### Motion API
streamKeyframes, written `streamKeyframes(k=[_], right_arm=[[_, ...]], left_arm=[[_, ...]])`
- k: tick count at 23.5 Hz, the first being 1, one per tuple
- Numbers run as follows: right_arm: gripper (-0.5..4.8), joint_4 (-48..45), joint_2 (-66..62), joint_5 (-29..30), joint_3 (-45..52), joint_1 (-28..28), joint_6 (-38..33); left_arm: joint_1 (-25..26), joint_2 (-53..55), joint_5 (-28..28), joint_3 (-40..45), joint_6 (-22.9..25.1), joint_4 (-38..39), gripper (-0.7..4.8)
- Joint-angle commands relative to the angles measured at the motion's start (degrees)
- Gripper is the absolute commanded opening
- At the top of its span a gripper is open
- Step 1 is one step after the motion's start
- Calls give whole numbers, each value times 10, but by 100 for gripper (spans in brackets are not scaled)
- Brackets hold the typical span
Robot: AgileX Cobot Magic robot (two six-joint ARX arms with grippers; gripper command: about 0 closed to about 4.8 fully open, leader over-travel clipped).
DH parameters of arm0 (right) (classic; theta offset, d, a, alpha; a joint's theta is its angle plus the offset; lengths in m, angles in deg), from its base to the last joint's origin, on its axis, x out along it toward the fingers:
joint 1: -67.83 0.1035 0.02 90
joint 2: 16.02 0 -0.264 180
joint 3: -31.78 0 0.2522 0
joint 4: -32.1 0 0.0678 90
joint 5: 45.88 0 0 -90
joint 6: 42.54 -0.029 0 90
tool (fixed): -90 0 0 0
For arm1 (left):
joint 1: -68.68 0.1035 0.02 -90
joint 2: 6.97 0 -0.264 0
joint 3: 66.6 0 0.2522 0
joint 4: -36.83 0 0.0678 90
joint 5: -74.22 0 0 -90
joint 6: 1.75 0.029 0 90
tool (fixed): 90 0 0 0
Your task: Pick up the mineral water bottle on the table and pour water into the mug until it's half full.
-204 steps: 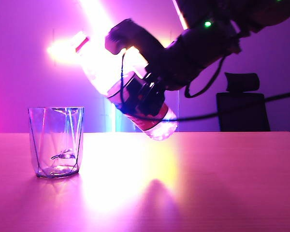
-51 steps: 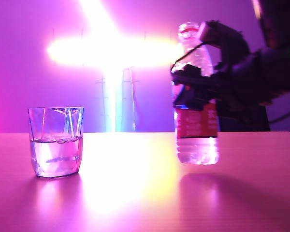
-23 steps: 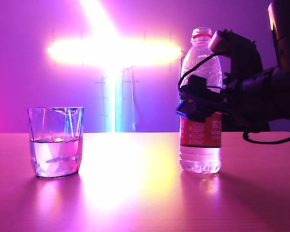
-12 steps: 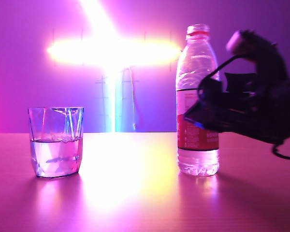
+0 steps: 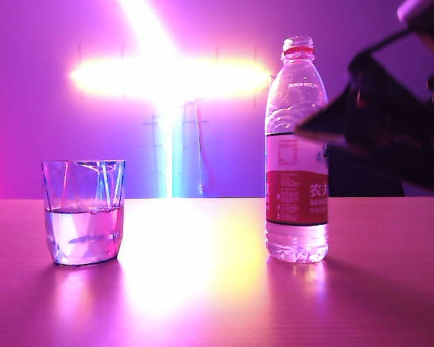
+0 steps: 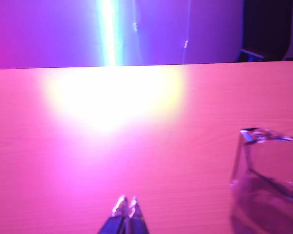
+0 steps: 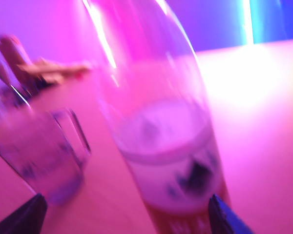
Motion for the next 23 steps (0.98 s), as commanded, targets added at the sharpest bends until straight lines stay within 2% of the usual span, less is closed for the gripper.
streamKeyframes(k=[1,2,6,9,23], right_arm=[[377,-12,40,-6,2,2,-1],[321,-8,50,-6,2,2,0],[31,-3,99,42,2,5,0],[-9,0,137,43,2,15,-2],[-9,47,177,43,2,19,-2]], left_arm=[[29,1,-1,-2,-2,-7,-2],[36,1,1,-2,-2,-7,-2],[56,1,2,-2,-2,-7,-2],[70,1,2,-2,-2,-7,-2],[72,1,2,-2,-2,-7,-2]])
